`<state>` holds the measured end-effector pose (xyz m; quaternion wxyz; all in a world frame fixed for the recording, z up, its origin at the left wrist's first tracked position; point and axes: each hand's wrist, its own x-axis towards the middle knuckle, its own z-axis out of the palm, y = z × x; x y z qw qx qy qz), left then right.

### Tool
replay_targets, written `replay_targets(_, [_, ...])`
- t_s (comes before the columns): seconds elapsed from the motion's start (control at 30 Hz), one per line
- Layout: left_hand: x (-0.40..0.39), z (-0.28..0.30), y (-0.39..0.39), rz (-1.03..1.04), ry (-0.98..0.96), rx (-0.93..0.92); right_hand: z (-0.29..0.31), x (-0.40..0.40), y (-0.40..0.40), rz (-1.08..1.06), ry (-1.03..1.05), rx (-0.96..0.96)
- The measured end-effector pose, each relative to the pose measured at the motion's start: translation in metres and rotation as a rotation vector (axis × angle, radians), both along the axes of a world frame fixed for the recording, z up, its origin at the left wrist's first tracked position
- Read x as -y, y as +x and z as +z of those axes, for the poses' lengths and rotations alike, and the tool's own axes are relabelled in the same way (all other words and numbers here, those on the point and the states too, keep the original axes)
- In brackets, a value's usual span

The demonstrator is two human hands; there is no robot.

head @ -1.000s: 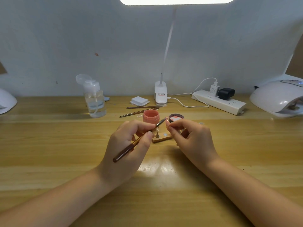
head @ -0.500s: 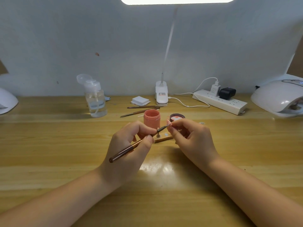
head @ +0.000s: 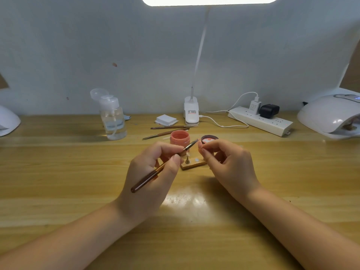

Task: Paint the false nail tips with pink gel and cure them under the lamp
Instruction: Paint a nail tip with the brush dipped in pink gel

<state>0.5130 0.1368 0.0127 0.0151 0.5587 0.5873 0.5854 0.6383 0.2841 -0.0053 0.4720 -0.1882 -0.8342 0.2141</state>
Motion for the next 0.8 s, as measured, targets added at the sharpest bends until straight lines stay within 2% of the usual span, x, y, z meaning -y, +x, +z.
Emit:
replay_targets(0.47, [-0.0011,-0.0011,-0.0010,0.001,-0.057,-0.063,0.0004,0.0015,0.0007,-0.056,0.044,0.008])
replay_targets(0.6, [0.0009,0.0003,0.0001,-0.017,-0.002,-0.043,0.0006,0.0009,0.0004,-0.040,0.030,0.003])
replay_targets(0.8, [-0.0020,-0.0014,0.0004,-0.060,-0.021,0.145,0.0001,0.0016,0.0004,0.011,-0.016,-0.020])
